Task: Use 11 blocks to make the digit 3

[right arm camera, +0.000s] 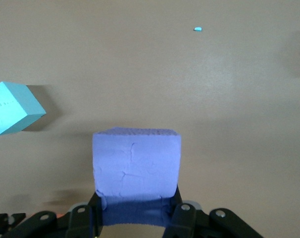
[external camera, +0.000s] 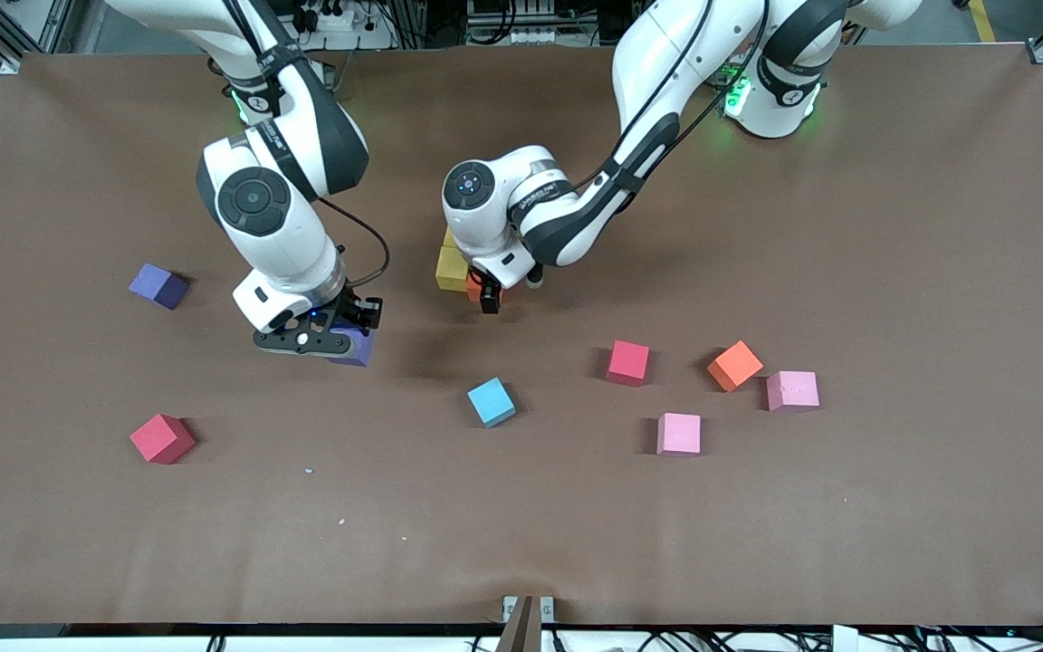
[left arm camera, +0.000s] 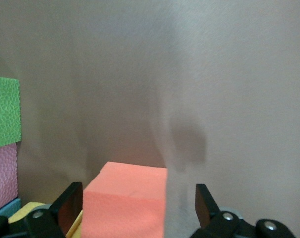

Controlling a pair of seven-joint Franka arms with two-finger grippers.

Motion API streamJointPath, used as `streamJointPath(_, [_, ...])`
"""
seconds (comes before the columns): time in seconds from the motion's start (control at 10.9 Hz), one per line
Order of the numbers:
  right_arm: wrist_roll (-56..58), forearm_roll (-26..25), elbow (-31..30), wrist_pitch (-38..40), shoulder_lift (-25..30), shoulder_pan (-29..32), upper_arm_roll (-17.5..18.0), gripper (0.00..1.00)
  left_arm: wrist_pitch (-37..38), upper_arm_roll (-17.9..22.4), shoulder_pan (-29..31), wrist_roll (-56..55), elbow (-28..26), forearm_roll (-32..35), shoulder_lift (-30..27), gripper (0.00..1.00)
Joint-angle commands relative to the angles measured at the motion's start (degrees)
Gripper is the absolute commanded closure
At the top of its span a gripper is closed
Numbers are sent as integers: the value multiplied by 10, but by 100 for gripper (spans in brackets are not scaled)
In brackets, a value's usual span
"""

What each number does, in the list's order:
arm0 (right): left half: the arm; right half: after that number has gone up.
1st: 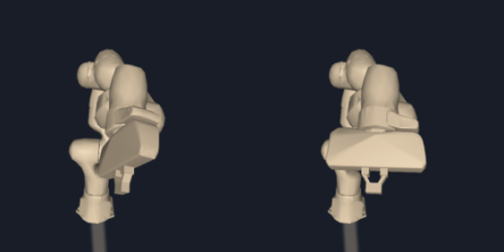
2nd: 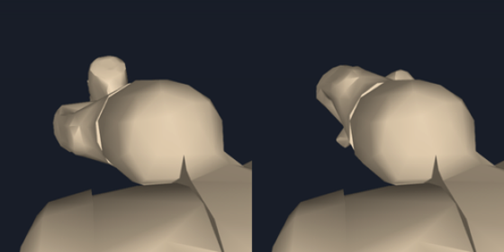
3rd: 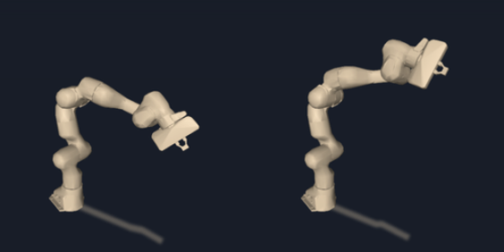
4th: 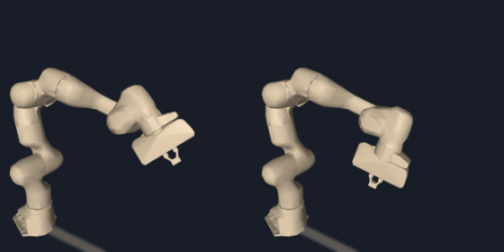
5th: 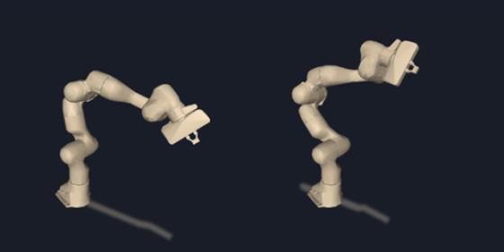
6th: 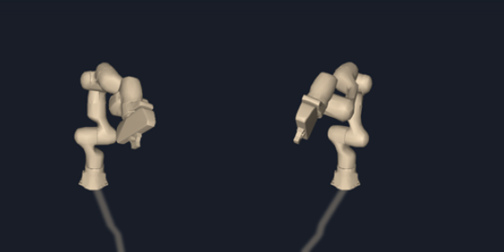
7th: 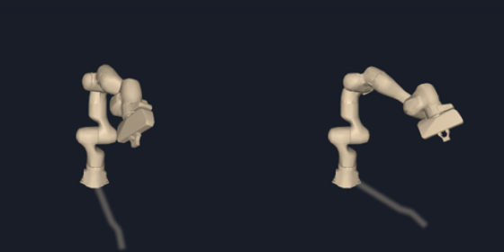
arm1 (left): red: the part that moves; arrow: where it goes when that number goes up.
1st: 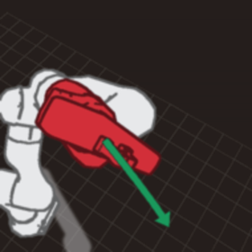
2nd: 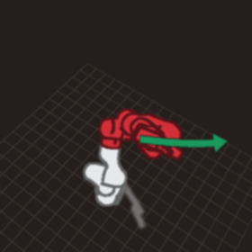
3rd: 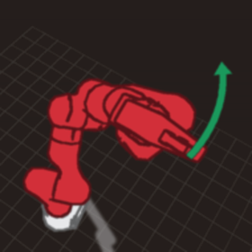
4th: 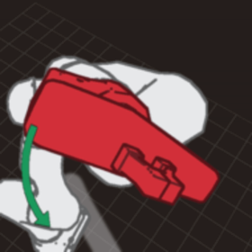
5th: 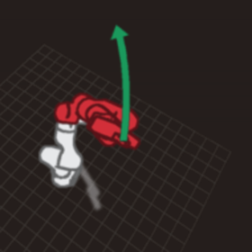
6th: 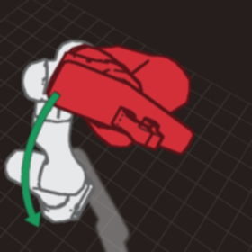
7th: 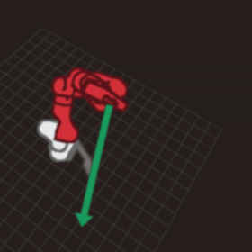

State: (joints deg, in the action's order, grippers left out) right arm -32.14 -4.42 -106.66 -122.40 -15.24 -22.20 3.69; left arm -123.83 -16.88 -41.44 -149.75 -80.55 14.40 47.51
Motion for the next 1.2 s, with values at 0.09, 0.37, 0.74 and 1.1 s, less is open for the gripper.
streamJointPath(0.09, [-32,1,-39,-63,-1,4,25,81,65,0,25,9,-8,-12,-72,0])
streamJointPath(0.37, [-94,0,-96,-173,-21,-6,56,79,83,0,71,80,-19,-13,-100,0])
streamJointPath(0.74, [-132,-7,-110,-219,-56,-46,56,79,83,-5,161,247,-43,-25,-100,0])
streamJointPath(1.1, [-132,-21,-155,-266,-59,-54,56,79,72,-12,219,382,-68,-29,-97,0])
